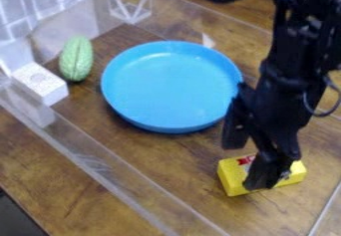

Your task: Put the yellow brick in the blue tray

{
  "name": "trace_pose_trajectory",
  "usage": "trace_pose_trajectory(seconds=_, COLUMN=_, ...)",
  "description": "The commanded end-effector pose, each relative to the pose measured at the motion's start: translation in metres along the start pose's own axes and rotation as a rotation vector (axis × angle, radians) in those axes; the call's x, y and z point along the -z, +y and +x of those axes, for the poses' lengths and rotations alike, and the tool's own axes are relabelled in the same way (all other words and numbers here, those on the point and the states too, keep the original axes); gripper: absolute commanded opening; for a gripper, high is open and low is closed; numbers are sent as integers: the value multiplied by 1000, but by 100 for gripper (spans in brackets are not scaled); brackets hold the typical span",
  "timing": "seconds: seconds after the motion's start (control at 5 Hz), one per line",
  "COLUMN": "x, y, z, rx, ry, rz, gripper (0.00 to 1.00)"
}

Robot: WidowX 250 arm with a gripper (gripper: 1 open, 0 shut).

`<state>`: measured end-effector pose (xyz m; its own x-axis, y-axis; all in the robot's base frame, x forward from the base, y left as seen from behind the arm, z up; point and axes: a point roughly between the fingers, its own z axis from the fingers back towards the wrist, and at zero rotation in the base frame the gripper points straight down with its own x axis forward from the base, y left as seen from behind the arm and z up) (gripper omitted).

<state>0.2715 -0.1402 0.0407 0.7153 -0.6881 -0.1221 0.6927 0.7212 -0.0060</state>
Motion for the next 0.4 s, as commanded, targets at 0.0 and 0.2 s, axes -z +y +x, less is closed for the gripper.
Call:
trace_pose_trajectory(seconds=0.0, x=-1, y=1, z=5, rx=15, ry=-38, rz=3, gripper=100)
trace_pose_trajectory(seconds=0.2, x=0, y=4, z=6, rx=12, ry=-41, rz=6, gripper=0)
